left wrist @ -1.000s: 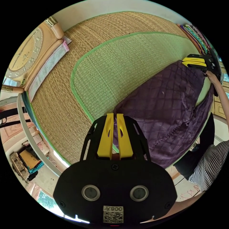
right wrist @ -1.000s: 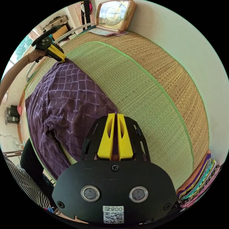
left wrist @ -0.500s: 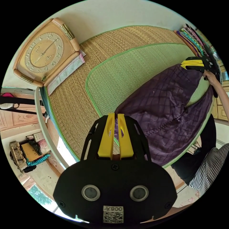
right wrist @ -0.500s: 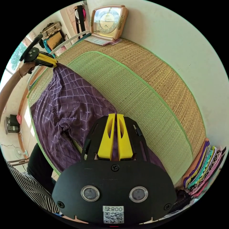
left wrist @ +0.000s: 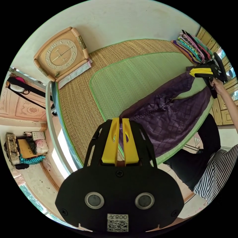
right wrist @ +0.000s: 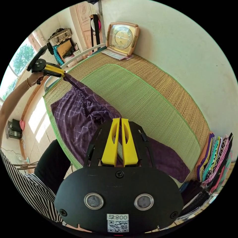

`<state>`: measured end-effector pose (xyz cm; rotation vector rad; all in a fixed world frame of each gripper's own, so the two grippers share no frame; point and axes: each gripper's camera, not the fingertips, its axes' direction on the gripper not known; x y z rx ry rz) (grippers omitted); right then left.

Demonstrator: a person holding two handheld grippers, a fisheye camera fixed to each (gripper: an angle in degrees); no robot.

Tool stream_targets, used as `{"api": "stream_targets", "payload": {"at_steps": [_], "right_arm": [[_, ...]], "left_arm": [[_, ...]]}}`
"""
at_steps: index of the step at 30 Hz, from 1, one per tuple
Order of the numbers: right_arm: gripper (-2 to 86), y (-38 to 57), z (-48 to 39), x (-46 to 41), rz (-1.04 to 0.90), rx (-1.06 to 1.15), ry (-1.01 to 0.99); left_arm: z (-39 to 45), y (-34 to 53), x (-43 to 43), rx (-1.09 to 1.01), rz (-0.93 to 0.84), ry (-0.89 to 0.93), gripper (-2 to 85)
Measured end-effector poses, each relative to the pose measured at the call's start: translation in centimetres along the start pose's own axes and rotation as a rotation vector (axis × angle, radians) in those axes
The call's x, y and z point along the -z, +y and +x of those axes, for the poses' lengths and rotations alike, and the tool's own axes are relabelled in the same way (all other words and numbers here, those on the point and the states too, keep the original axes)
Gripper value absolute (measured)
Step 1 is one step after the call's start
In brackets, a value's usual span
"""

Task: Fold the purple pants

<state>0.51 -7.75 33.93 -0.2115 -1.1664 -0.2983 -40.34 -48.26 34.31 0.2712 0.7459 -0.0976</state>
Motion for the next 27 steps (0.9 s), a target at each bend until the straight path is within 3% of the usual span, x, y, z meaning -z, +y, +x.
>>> {"api": "stream_targets", "payload": {"at_steps": [15, 27], "right_arm": [[0.7, 7.9, -6.3, -5.3, -0.089, 0.081, -0.037], [0.8, 9.1, -5.0, -11.7, -0.175, 0.084, -0.066]], "left_arm": [[7.6, 11.5, 2.9, 0.011, -0.056, 0.021, 1.7], [10.2, 16.5, 5.9, -0.027, -0.066, -0.011, 1.6]]}}
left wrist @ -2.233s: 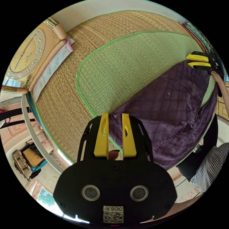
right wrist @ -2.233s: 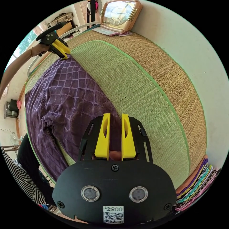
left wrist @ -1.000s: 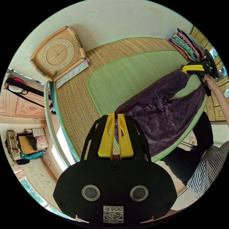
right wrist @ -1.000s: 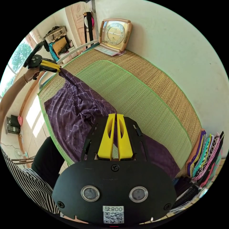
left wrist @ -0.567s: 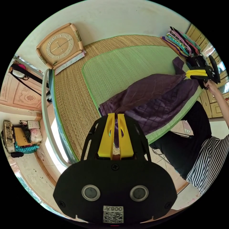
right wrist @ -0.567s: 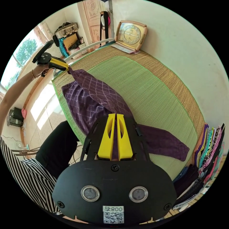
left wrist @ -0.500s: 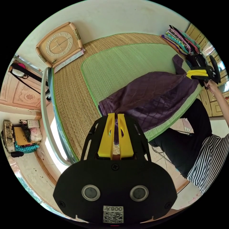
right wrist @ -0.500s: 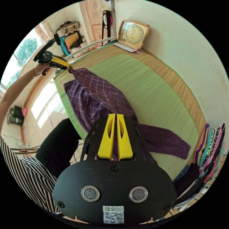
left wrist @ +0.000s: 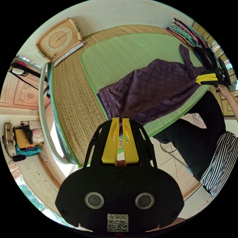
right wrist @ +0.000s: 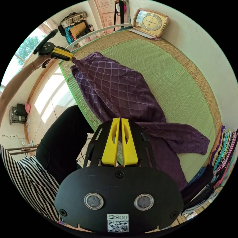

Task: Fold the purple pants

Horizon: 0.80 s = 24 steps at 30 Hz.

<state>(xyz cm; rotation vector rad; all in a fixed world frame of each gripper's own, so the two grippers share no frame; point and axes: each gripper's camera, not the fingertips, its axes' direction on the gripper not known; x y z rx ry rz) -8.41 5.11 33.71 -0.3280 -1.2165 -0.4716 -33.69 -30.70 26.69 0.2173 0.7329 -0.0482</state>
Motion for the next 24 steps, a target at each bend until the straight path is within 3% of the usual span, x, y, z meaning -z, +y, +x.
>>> {"api": "stream_targets", "payload": {"at_steps": [24], "right_arm": [[1.0, -1.5, 6.4, -8.4, -0.087, 0.002, -0.053]], "left_arm": [[-2.0, 9.4, 1.8, -0.036, -0.132, 0.009, 1.7]]}}
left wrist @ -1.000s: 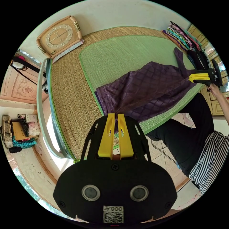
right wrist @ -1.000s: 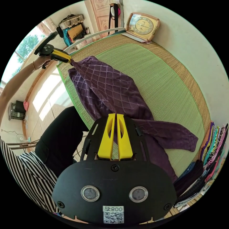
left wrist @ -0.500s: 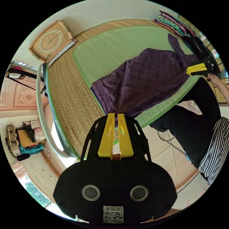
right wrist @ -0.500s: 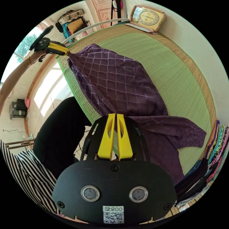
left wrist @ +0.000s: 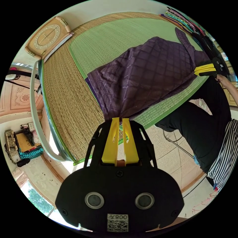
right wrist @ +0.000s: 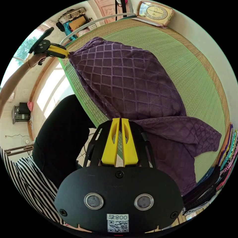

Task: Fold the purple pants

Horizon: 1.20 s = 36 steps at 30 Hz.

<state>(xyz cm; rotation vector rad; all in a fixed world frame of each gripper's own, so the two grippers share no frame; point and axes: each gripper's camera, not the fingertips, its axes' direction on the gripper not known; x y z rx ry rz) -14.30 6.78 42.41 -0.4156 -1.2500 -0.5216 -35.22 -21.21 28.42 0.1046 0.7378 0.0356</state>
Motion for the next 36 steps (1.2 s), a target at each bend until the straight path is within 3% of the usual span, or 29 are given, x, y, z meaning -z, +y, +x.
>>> {"api": "stream_targets", "payload": {"at_steps": [25, 33, 36], "right_arm": [[1.6, 1.5, 2.7, 1.1, 0.006, 0.045, 0.047], [2.0, 2.9, 2.8, 2.7, 0.045, 0.016, 0.048], [2.1, 3.3, 2.8, 3.4, 0.051, 0.007, 0.039]], "left_arm": [[-9.6, 10.8, 1.3, 0.099, -0.006, 0.029, 1.5], [-17.1, 19.1, 2.0, 0.319, 0.199, 0.277, 1.6], [-18.9, 22.4, 1.7, 0.39, 0.237, 0.275, 1.9]]}}
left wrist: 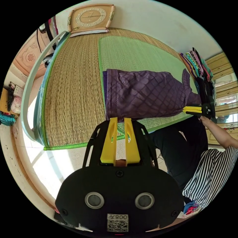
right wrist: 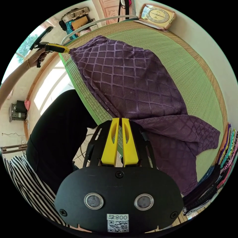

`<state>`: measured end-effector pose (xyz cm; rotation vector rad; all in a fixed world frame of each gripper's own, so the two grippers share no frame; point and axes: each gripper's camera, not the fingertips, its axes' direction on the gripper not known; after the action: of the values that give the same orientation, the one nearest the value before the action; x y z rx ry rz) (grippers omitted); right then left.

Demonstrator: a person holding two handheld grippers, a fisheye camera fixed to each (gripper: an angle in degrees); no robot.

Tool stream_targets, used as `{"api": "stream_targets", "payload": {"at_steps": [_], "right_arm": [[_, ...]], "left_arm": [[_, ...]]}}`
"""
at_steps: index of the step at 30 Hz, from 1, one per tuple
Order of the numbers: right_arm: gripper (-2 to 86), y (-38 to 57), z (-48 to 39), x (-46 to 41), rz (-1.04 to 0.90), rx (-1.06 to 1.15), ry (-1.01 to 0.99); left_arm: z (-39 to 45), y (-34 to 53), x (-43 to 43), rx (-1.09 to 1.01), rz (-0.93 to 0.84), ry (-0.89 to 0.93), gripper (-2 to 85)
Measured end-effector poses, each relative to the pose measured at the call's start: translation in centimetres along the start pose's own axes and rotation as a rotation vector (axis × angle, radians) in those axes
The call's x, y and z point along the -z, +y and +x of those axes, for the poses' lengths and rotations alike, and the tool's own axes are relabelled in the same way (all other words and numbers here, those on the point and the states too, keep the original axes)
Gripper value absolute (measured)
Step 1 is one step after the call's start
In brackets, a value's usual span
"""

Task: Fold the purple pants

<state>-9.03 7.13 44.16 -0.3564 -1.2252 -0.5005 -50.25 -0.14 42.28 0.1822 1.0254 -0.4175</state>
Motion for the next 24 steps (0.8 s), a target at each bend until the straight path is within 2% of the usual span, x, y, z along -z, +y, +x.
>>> {"api": "stream_targets", "payload": {"at_steps": [5, 8, 14, 17, 24], "right_arm": [[2.1, 0.7, -0.1, 1.4, 0.016, -0.032, -0.016], [2.2, 1.1, 0.1, 2.5, 0.026, -0.073, -0.047], [2.3, 2.9, 0.4, 6.3, 0.106, -0.176, -0.138], [2.2, 4.2, 0.2, 8.3, 0.149, -0.202, -0.181], [1.0, 7.3, 1.6, 12.3, 0.23, -0.311, -0.254]], "left_arm": [[-2.1, 2.8, 0.0, 0.032, 0.078, 0.123, 2.2], [0.8, 2.9, -2.0, -0.069, 0.088, 0.255, 1.7], [7.4, 1.2, -8.3, -0.214, 0.025, 0.334, 0.3], [8.4, 1.2, -11.7, -0.259, -0.076, 0.255, 0.1], [5.7, 3.8, -13.7, -0.29, -0.069, 0.202, 0.4]]}}
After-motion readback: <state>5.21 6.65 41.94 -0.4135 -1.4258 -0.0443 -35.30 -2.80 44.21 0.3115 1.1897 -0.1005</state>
